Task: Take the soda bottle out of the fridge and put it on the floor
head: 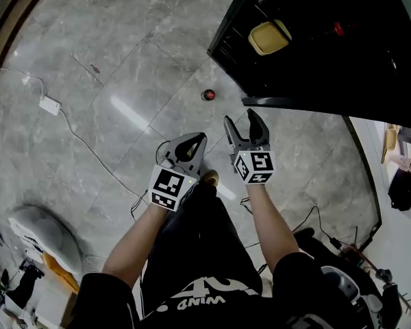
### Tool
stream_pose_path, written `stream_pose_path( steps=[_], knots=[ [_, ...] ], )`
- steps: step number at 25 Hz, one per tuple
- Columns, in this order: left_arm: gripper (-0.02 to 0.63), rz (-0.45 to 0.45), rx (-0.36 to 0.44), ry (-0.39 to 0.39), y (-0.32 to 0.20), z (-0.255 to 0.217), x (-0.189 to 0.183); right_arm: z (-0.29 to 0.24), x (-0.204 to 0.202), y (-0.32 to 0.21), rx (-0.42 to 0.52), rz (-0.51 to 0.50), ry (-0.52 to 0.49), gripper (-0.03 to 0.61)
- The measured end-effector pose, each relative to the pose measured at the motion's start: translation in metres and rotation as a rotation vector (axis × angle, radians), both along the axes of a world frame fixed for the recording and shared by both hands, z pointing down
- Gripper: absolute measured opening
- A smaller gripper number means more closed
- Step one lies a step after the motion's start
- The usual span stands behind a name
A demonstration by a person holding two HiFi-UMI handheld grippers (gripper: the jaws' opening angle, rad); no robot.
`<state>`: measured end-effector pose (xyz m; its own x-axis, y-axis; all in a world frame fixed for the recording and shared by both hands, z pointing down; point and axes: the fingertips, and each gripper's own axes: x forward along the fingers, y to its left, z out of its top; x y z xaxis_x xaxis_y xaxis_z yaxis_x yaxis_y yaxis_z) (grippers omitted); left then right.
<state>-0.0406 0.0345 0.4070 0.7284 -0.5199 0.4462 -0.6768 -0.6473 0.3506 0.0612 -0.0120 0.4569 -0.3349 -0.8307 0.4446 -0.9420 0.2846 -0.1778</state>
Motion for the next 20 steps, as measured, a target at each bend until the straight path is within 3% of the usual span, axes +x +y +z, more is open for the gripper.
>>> stream_pose_path(
  steps=[5,12,18,20],
  knots=[
    [0.008,0.028,0.039,0.015,-0.005,-0.081,0.002,-0.083,0.005,0.001,0.042,0.029,-0.038,0.313],
    [0.007,0.060,0.062,0.027,-0.007,-0.138,-0.001,-0.147,-0.010,0.012,0.062,-0.014,-0.056,0.299],
    [0.008,0.088,0.066,0.044,-0.008,-0.174,0.006,-0.190,-0.007,0.021,0.086,-0.019,-0.050,0.045],
    [0.008,0.091,0.065,0.045,-0.012,-0.181,0.012,-0.205,-0.003,0.019,0.098,-0.026,-0.056,0.025]
  ],
)
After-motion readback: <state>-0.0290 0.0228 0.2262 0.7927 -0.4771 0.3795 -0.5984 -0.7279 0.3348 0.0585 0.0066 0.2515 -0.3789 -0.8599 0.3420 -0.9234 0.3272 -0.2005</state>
